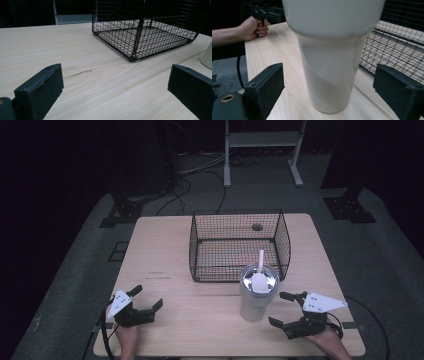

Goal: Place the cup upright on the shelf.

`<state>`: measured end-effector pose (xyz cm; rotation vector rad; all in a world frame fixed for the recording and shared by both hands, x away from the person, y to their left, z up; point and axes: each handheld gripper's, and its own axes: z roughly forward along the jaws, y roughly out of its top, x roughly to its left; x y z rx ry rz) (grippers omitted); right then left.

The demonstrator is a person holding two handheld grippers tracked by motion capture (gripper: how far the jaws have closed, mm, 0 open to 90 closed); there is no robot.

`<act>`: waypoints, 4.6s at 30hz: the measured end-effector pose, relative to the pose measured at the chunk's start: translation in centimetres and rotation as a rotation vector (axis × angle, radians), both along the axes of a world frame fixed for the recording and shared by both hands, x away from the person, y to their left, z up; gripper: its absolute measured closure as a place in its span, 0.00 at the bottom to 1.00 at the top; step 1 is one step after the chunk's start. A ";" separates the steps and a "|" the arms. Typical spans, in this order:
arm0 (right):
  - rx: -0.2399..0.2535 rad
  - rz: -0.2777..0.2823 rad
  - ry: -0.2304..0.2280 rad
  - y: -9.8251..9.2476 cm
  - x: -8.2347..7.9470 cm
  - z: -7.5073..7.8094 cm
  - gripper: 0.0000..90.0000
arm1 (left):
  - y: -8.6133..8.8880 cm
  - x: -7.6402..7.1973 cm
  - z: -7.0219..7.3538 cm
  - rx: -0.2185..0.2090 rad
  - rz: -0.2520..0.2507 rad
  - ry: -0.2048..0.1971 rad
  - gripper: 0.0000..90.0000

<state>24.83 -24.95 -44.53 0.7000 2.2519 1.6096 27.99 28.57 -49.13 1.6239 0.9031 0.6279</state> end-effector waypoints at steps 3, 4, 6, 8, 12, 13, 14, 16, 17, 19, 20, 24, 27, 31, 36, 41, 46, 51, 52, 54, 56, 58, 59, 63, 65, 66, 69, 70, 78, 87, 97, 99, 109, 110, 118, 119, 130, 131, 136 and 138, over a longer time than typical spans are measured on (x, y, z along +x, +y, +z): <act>-0.004 0.010 0.005 0.5 0.1 -0.1 0.10 | 0.0 0.0 0.0 -0.002 0.002 0.002 0.00; -0.004 0.010 0.005 0.5 0.1 -0.1 0.10 | 0.0 0.0 0.0 0.001 0.000 0.000 0.00; -0.004 0.014 0.011 0.6 0.1 0.0 0.10 | 0.0 0.0 0.0 0.001 0.000 0.000 0.00; -0.001 0.017 0.010 0.8 0.2 -0.1 0.10 | 0.0 0.0 0.0 -0.002 0.001 0.002 0.00; 0.012 0.020 0.015 1.0 0.4 -0.1 0.10 | 0.0 0.0 0.0 0.001 0.000 -0.001 0.00; 0.015 0.021 0.017 1.2 0.5 -0.2 0.10 | 0.0 0.0 0.0 -0.002 0.002 0.002 0.00; 0.015 0.021 0.017 1.2 0.5 -0.2 0.10 | 0.0 0.0 0.0 0.001 0.000 0.000 0.00; 0.018 0.025 0.014 1.4 0.6 -0.2 0.10 | 0.0 0.0 0.0 -0.001 0.001 0.002 0.00; 0.018 0.027 0.018 1.5 0.7 -0.2 0.10 | 0.0 0.0 0.0 -0.001 0.001 0.001 0.00; 0.027 0.036 0.023 1.8 0.9 -0.3 0.10 | 0.0 0.0 0.0 0.000 0.000 0.000 0.00; 0.027 0.036 0.023 1.8 0.9 -0.3 0.10 | 0.0 0.0 0.0 0.000 0.000 0.000 0.00; 0.027 0.027 0.017 2.1 1.2 -0.4 0.10 | 0.0 0.0 0.0 0.001 0.000 0.000 0.00; 0.030 0.017 0.021 2.3 1.4 -0.4 0.10 | 0.0 0.0 0.0 0.001 0.000 -0.001 0.00; 0.036 0.007 0.016 2.6 1.6 -0.5 0.10 | 0.0 0.0 0.0 0.001 0.000 -0.001 0.00; 0.045 -0.003 0.014 2.8 1.9 -0.5 0.10 | 0.0 0.0 0.0 0.001 0.000 0.000 0.00; 0.055 -0.015 0.000 3.3 2.3 -0.7 0.10 | 0.0 0.0 0.0 -0.002 0.001 0.002 0.00; 0.058 -0.022 -0.009 3.8 2.7 -0.8 0.10 | 0.0 0.0 0.0 0.001 -0.001 0.000 0.00; 0.058 -0.023 -0.021 4.3 3.1 -1.0 0.09 | 0.0 0.0 0.0 -0.001 0.001 0.002 0.00; 0.058 -0.023 -0.021 4.3 3.1 -1.0 0.09 | 0.0 0.0 0.0 -0.001 0.001 0.002 0.00; 0.060 -0.025 -0.026 4.5 3.1 -1.0 0.08 | 0.0 0.0 0.0 0.001 -0.001 0.000 0.00; 0.062 -0.024 -0.033 4.6 3.2 -1.0 0.08 | 0.0 0.0 0.0 0.000 0.000 0.000 0.00; 0.062 -0.024 -0.035 4.7 3.3 -1.1 0.08 | 0.0 0.0 0.0 -0.002 0.001 0.002 0.00; 0.063 -0.023 -0.042 4.8 3.4 -1.1 0.08 | 0.0 0.0 0.0 -0.002 0.001 0.002 0.00; 0.060 -0.025 -0.038 5.1 3.5 -1.1 0.08 | 0.0 0.0 0.0 -0.002 0.001 0.002 0.00; 0.062 -0.026 -0.042 5.2 3.6 -1.2 0.08 | 0.0 0.0 0.0 -0.002 0.001 0.003 0.00; 0.063 -0.026 -0.040 5.2 3.6 -1.2 0.08 | 0.0 0.0 0.0 -0.002 0.001 0.002 0.00; 0.068 -0.027 -0.039 5.4 3.7 -1.3 0.08 | 0.0 0.0 0.0 -0.002 0.001 0.003 0.00; 0.068 -0.027 -0.039 5.4 3.7 -1.3 0.08 | 0.0 0.0 0.0 -0.002 0.001 0.003 0.00; 0.069 -0.026 -0.058 5.4 3.7 -1.3 0.10 | 0.0 0.0 0.0 0.000 -0.001 0.000 0.00; 0.075 -0.025 -0.077 5.5 3.8 -1.3 0.10 | 0.0 0.0 0.0 -0.003 -0.001 -0.001 0.00; 0.106 0.008 -0.069 6.0 4.8 1.2 0.10 | 0.1 0.0 0.0 -0.009 -0.001 0.000 0.00; 0.111 0.020 -0.074 6.2 5.1 2.1 0.10 | 0.1 0.0 0.0 -0.009 -0.001 0.000 0.00; 0.130 0.063 -0.082 7.6 7.2 5.5 0.10 | 0.1 0.0 0.0 -0.011 0.000 -0.001 0.00; 0.132 0.068 -0.092 7.8 7.5 5.8 0.10 | 0.1 0.0 0.0 -0.012 0.000 -0.001 0.00; 0.143 0.084 -0.098 9.2 9.8 8.3 0.10 | 0.1 0.0 0.0 -0.017 -0.002 -0.006 0.00; 0.144 0.088 -0.093 9.4 10.1 8.6 0.10 | 0.1 0.0 0.0 -0.017 -0.002 -0.003 0.00; 0.128 0.062 -0.083 11.3 14.3 10.9 0.10 | 0.2 0.0 0.0 -0.027 0.000 -0.008 0.00; 0.119 0.059 -0.087 11.6 15.0 11.1 0.10 | 0.3 0.0 0.0 -0.027 -0.001 -0.008 0.00; 0.115 0.061 -0.096 12.3 16.6 11.7 0.10 | 0.3 0.0 0.0 -0.023 -0.002 -0.006 0.00; 0.098 0.055 -0.107 12.8 17.3 11.9 0.10 | 0.3 0.0 0.0 -0.028 -0.003 -0.006 0.00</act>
